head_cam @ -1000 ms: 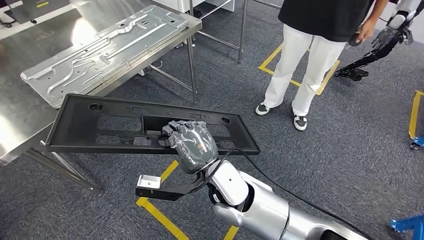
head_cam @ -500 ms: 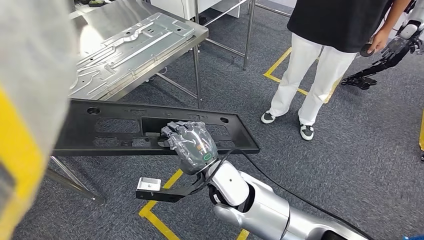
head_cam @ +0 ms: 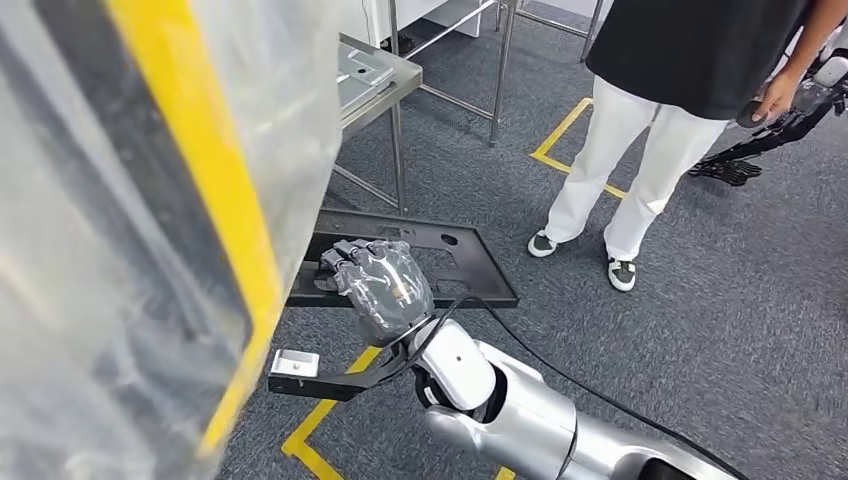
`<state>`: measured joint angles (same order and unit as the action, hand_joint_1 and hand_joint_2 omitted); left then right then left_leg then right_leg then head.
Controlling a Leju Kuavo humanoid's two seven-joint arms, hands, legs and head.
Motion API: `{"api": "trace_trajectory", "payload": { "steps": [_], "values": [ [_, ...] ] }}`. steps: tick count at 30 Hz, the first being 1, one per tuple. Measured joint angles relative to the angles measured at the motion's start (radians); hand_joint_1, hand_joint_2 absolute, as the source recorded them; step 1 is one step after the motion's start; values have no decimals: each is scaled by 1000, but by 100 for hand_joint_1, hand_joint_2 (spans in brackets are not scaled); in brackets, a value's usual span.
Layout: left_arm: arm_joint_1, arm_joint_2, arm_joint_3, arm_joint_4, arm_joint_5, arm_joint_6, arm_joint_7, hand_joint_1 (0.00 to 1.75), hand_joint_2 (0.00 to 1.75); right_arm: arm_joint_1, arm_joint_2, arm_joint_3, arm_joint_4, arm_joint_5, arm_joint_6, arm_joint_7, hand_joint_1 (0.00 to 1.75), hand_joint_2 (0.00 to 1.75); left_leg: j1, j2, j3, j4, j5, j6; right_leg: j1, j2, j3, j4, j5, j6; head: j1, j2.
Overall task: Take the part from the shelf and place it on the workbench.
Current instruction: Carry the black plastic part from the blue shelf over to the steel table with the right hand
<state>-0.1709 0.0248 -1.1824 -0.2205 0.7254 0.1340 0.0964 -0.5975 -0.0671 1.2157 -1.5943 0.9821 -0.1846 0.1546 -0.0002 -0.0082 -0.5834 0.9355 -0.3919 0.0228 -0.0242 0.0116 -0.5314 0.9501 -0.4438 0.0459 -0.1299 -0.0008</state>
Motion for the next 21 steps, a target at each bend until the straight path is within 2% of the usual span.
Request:
{"api": "trace_trajectory", "payload": {
  "steps": [2, 3, 6, 7, 8, 9, 11, 12, 13, 15, 17, 18, 19, 21],
  "values": [
    [1, 0, 0, 0, 0, 0, 0, 0, 175, 0, 1, 1, 0, 0, 0, 0, 175, 175, 1, -3, 22, -6, -6, 20, -2, -3, -9, 38, -11, 7, 1, 0],
    [0, 1, 0, 0, 0, 0, 0, 0, 175, -1, 1, 1, 0, 0, 0, 0, 175, 175, 1, -4, 35, -8, -10, 28, -2, -4, -30, 80, -28, 8, 3, 0],
    [2, 2, 0, 0, -2, 2, 0, 0, 175, -1, 0, 2, 0, 0, -1, -1, 175, 175, -6, -5, 62, -9, -31, 43, 2, -5, -156, 274, -97, 6, 7, 0],
    [4, 2, 0, 0, -3, 2, 0, 0, 175, 0, 0, 2, 0, 0, -1, -1, 175, 175, -9, -6, 71, -9, -39, 45, 5, -5, -189, 309, -104, 4, 7, 0],
    [6, 2, 0, 0, -3, 2, -1, 0, 175, 1, -1, 2, 0, 0, -1, 0, 175, 175, -13, -7, 82, -9, -48, 46, 7, -5, -203, 304, -91, 1, 8, 0],
    [7, 2, 0, 0, -3, 2, -2, 0, 175, 2, -1, 2, 0, 0, -1, 1, 175, 175, -15, -8, 95, -9, -58, 46, 11, -5, -197, 260, -57, -4, 8, 0],
    [9, 1, 0, 0, -3, 2, -3, 0, 175, 2, -1, 2, 0, 1, -1, 1, 175, 175, -19, -10, 121, -9, -80, 43, 24, -4, -151, 112, 41, -22, 9, 0],
    [9, 0, 0, 0, -3, 2, -3, 0, 175, 2, -1, 2, 0, 1, -2, 1, 175, 175, -20, -10, 128, -10, -89, 40, 30, -4, -131, 54, 73, -30, 8, -1],
    [9, 0, 0, 0, -3, 3, -3, 0, 175, 2, -1, 2, 0, 2, -2, 0, 175, 175, -20, -10, 132, -11, -96, 36, 34, -3, -120, 19, 94, -38, 9, -1],
    [9, -1, 0, 0, -3, 3, -4, 0, 175, 2, -1, 3, 0, 2, -4, 0, 175, 175, -22, -10, 134, -10, -100, 26, 35, -3, -113, 4, 93, -47, 11, -1],
    [9, -1, 0, 0, -3, 3, -4, 0, 175, 1, 0, 2, 0, 2, -4, 1, 175, 175, -23, -8, 116, 32, -94, 19, 28, -4, -99, -6, 91, -53, 13, -1],
    [7, -1, 0, 0, -3, 3, -4, 0, 175, 1, 1, 2, 0, 2, -4, 2, 175, 175, -23, -7, 87, 81, -93, 17, 24, -5, -91, -11, 88, -55, 13, -1],
    [6, -1, 0, 0, -2, 3, -4, 0, 175, 1, 1, 2, 0, 2, -5, 1, 175, 175, -20, -6, 45, 147, -103, 14, 22, -5, -84, -15, 83, -56, 13, -1],
    [0, -1, 1, 0, 1, 2, -6, 0, 175, 2, 0, 2, 1, 2, -5, 0, 175, 175, -13, -5, -46, 274, -154, 5, 18, -6, -72, -16, 70, -56, 11, -1]
  ]
}}
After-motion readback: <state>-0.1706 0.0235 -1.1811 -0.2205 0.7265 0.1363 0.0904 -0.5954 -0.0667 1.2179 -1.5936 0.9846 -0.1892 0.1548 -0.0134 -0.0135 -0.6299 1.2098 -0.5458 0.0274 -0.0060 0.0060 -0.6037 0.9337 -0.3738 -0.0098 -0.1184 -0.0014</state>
